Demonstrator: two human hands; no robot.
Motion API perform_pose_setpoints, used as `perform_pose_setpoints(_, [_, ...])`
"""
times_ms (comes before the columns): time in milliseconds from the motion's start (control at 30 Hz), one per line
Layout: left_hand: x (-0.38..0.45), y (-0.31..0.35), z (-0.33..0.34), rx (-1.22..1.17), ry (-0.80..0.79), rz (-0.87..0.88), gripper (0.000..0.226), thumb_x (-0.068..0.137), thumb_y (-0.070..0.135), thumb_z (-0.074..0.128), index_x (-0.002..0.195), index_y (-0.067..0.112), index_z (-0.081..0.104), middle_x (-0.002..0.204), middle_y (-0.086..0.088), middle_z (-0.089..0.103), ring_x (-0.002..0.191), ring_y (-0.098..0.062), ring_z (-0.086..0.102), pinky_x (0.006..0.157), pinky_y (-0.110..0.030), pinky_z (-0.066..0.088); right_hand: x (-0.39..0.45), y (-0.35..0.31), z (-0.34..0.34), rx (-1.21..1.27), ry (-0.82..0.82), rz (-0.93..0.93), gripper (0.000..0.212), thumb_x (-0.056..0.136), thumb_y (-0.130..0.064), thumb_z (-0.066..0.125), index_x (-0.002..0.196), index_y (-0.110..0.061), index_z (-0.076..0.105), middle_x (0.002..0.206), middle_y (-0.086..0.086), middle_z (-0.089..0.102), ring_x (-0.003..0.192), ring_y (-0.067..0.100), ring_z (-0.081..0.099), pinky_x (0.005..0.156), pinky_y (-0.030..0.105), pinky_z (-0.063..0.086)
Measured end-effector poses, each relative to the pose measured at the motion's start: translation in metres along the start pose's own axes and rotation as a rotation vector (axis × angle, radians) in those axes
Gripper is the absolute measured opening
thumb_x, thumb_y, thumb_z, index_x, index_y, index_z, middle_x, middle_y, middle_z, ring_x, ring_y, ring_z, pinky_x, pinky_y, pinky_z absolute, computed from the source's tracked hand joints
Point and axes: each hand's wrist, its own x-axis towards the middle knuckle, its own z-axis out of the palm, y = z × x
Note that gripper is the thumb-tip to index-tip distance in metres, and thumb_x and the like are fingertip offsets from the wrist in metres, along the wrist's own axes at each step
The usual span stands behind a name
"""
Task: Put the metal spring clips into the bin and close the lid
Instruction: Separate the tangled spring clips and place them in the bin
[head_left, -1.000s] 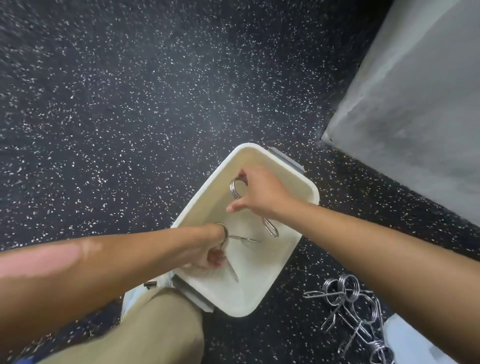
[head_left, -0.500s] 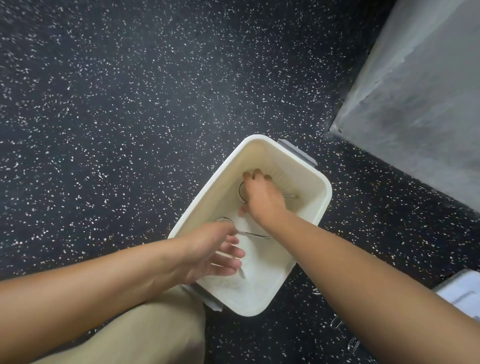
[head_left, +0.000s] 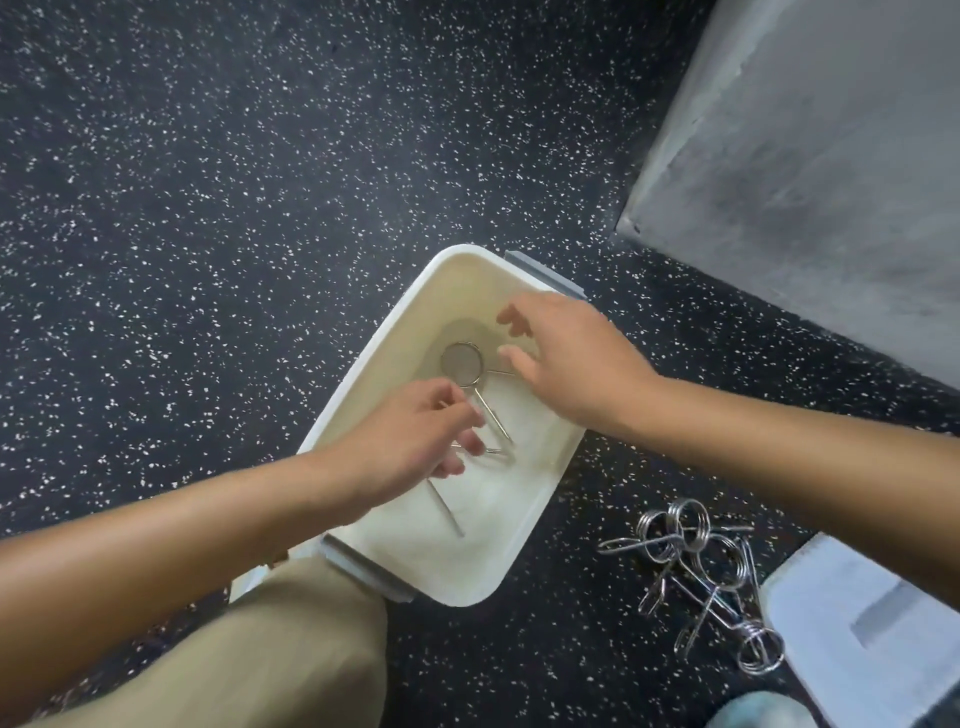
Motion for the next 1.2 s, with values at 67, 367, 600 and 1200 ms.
perform_pose_setpoints(67, [-0.003, 0.012, 0.007, 0.067, -0.002, 0.061, 0.022, 0.097, 0.027, 0.056, 0.105, 0.009, 0.065, 0.088, -0.004, 0.077, 0.066, -0.016, 0.064, 0.079, -0.042, 0.057, -0.027, 0.005, -0.028, 0.038, 0.011, -0.033, 0.021, 0.098, -0.029, 0.058, 0.117, -0.022, 0.064, 0.108, -0.008, 0.066, 0.100, 0.010, 0.058, 0.088, 0.029, 0.048])
perform_pose_setpoints(367, [-0.024, 0.047, 0.053, 0.339, -0.105, 0.289, 0.022, 0.097, 0.037, 0.053, 0.096, 0.020, 0.066, 0.082, 0.001, 0.074, 0.068, -0.009, 0.064, 0.071, -0.033, 0.051, -0.156, 0.079, -0.055, 0.170, 0.009, 0.240, 0.013, 0.096, -0.031, 0.062, 0.108, -0.032, 0.068, 0.099, -0.022, 0.068, 0.091, -0.009, 0.060, 0.075, 0.008, 0.044])
perform_pose_setpoints(600, [-0.029, 0.051, 0.124, 0.545, -0.279, 0.398, 0.013, 0.098, 0.035, 0.053, 0.095, 0.028, 0.064, 0.082, 0.004, 0.073, 0.078, -0.015, 0.068, 0.076, -0.042, 0.055, -0.229, 0.142, -0.003, 0.397, 0.146, 0.552, 0.010, 0.095, -0.023, 0.067, 0.102, -0.030, 0.068, 0.092, -0.016, 0.071, 0.085, -0.001, 0.064, 0.073, 0.011, 0.047])
perform_pose_setpoints(1200, [0.054, -0.018, 0.266, 1.712, -0.297, 0.693, 0.051, 0.091, 0.015, 0.059, 0.138, 0.006, 0.044, 0.163, -0.023, 0.012, 0.139, -0.037, 0.030, 0.103, -0.041, 0.043, -0.301, 0.177, 0.071, 0.637, 0.277, 0.823, 0.011, 0.095, -0.020, 0.066, 0.100, -0.030, 0.069, 0.094, -0.012, 0.070, 0.089, -0.003, 0.062, 0.069, 0.000, 0.040])
